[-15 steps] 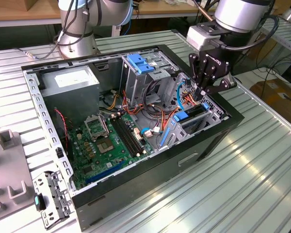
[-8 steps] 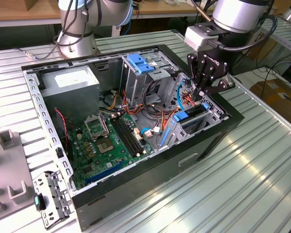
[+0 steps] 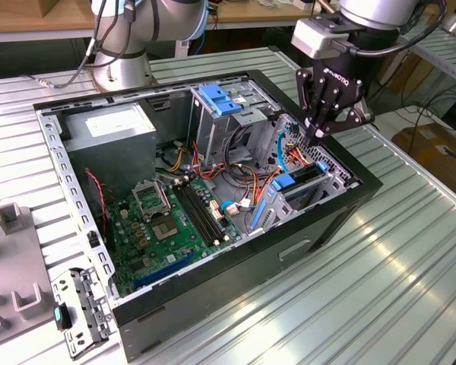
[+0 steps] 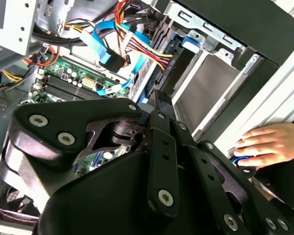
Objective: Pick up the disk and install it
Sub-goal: 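Insert the second disk wire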
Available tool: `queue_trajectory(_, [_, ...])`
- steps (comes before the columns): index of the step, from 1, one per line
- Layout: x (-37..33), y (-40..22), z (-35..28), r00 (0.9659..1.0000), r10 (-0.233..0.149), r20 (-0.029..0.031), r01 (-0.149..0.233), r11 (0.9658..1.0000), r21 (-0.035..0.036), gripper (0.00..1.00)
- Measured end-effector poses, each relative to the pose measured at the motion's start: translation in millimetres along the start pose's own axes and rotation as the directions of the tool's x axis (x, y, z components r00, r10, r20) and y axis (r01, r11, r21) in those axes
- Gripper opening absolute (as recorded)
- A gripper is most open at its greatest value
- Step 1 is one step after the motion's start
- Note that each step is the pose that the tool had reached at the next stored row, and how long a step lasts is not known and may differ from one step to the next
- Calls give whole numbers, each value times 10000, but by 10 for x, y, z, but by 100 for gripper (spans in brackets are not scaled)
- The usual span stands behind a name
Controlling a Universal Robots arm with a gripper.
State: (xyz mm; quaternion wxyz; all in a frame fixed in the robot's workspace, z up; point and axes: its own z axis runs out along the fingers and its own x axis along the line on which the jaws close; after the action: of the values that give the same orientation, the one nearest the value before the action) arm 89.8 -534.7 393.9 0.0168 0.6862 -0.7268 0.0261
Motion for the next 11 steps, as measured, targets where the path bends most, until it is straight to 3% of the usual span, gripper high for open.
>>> queue_trajectory(4, [-86,-4,-23,10000,-5,-18,5,10000,1,11])
queue_trajectory(11, [-90,-5,-24,10000,-51,-17,51,10000,4,11])
